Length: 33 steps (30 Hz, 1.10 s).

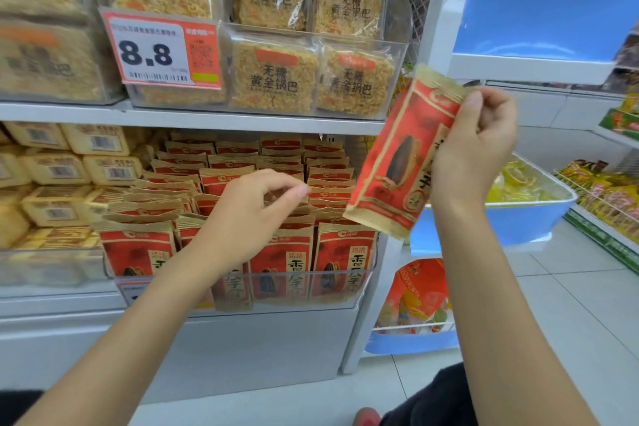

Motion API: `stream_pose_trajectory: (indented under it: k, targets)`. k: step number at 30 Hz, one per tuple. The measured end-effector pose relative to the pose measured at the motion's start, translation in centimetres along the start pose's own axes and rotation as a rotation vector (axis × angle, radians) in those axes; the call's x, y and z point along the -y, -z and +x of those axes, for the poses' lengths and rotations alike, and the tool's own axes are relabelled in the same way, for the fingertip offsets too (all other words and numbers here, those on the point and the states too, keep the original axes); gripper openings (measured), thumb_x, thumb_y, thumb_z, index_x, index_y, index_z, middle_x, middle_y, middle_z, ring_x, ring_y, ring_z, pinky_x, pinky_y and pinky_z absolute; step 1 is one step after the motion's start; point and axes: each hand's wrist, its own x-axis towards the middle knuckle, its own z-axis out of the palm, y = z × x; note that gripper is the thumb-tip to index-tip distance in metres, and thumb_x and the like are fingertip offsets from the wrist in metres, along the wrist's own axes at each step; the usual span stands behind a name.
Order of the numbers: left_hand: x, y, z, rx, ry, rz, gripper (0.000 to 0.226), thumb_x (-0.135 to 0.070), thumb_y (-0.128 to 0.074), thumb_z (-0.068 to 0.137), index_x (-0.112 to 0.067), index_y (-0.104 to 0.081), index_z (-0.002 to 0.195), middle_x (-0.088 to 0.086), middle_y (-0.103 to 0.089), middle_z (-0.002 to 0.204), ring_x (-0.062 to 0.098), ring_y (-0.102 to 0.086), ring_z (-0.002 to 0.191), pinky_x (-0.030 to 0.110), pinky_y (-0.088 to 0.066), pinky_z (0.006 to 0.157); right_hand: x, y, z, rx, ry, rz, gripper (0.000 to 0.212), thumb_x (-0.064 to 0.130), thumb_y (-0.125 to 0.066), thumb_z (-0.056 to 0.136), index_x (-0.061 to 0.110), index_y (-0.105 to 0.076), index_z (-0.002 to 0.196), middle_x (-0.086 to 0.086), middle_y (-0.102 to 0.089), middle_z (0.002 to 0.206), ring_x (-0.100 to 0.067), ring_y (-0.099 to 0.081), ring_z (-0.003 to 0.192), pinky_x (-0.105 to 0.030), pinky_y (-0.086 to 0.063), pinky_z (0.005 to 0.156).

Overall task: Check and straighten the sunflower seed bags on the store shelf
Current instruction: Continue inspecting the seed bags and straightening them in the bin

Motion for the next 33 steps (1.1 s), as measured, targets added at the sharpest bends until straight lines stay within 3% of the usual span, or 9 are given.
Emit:
stream_pose_trajectory:
  k: [6,8,11,13,18,22,26,29,33]
  targets:
    - [-1.5,0.8,-0.1,-0.005,0.245,-0.646,0.048,-0.054,-0.039,0.092,-0.018,-0.070,0.100,0.001,-0.077,0.089,0.014,-0.073,0.080,0.023,-0.056,0.072,1.2,-4.2,-5.7,0.421,-0.165,-0.052,0.013,0.014,-0.052,0.100,0.019,-0.057,0.089,0.003,-0.066,0.075,-0.004,-0.061,0.064,-0.021,-0.048,0.057]
    - [-1.2,0.7,-0.2,-0.032,0.272,-0.598,0.047,-0.051,-0.043,0.096,-0.012,-0.067,0.105,0.003,-0.077,0.093,0.019,-0.074,0.082,0.032,-0.059,0.076,1.2,-4.5,-7.1,0.489,-0.297,0.006,0.011,0.020,-0.054,0.100,0.015,-0.058,0.091,0.004,-0.067,0.071,-0.006,-0.064,0.061,-0.021,-0.050,0.054]
    - [-0.7,0.9,-0.2,-0.004,0.231,-0.545,0.036,-0.043,-0.048,0.098,-0.012,-0.065,0.100,0.000,-0.076,0.087,0.014,-0.074,0.075,0.023,-0.056,0.066,1.2,-4.2,-7.2,0.580,-0.505,0.090,0.028,0.036,-0.061,0.095,0.014,-0.063,0.078,0.000,-0.069,0.067,-0.011,-0.065,0.060,-0.023,-0.049,0.056]
    - [-0.6,0.9,-0.3,0.037,0.210,-0.554,0.033,-0.042,-0.051,0.095,-0.012,-0.065,0.097,-0.001,-0.077,0.085,0.013,-0.074,0.073,0.019,-0.055,0.063,1.1,-3.9,-7.0,0.627,-0.505,0.031,0.041,0.041,-0.060,0.094,0.011,-0.062,0.067,-0.007,-0.068,0.065,-0.017,-0.063,0.058,-0.026,-0.047,0.058]
    - [-0.7,0.9,-0.4,0.065,0.205,-0.552,0.037,-0.046,-0.051,0.092,-0.012,-0.066,0.099,-0.001,-0.077,0.087,0.014,-0.074,0.075,0.019,-0.055,0.064,1.2,-3.6,-7.0,0.623,-0.512,0.034,0.049,0.041,-0.059,0.095,-0.005,-0.066,0.080,-0.020,-0.069,0.072,-0.025,-0.062,0.063,-0.030,-0.047,0.062]
    - [-0.9,1.1,-0.4,-0.050,0.228,-0.634,0.034,-0.040,-0.049,0.099,-0.011,-0.067,0.102,0.005,-0.076,0.092,0.017,-0.074,0.080,0.025,-0.058,0.070,1.4,-3.1,-7.1,0.775,-0.548,0.063,0.035,0.042,-0.060,0.093,0.009,-0.070,0.089,-0.007,-0.076,0.088,-0.020,-0.071,0.078,-0.033,-0.054,0.074]
    - [-1.4,1.4,-0.3,-0.154,0.314,-0.766,0.036,-0.042,-0.046,0.101,-0.016,-0.071,0.106,0.004,-0.077,0.095,0.017,-0.074,0.086,0.029,-0.061,0.076,1.8,-3.0,-8.1,0.901,-0.493,0.060,0.016,0.027,-0.067,0.090,0.013,-0.074,0.095,-0.002,-0.077,0.087,-0.013,-0.073,0.077,-0.022,-0.055,0.063]
    - [-1.4,1.5,-0.5,-0.190,0.337,-0.780,0.037,-0.044,-0.046,0.101,-0.017,-0.072,0.103,0.005,-0.077,0.093,0.019,-0.074,0.087,0.032,-0.060,0.078,1.8,-3.1,-8.5,0.922,-0.511,0.105,0.016,0.028,-0.067,0.090,0.015,-0.072,0.098,-0.001,-0.077,0.090,-0.014,-0.074,0.081,-0.024,-0.056,0.068]
    - [-1.3,1.8,-0.3,-0.315,0.347,-0.832,0.040,-0.045,-0.042,0.102,-0.018,-0.072,0.103,0.001,-0.078,0.093,0.013,-0.074,0.087,0.022,-0.058,0.072,2.0,-2.9,-9.4,1.154,-0.529,0.065,0.023,0.024,-0.072,0.086,0.016,-0.070,0.108,0.002,-0.077,0.096,-0.013,-0.073,0.088,-0.026,-0.058,0.075]
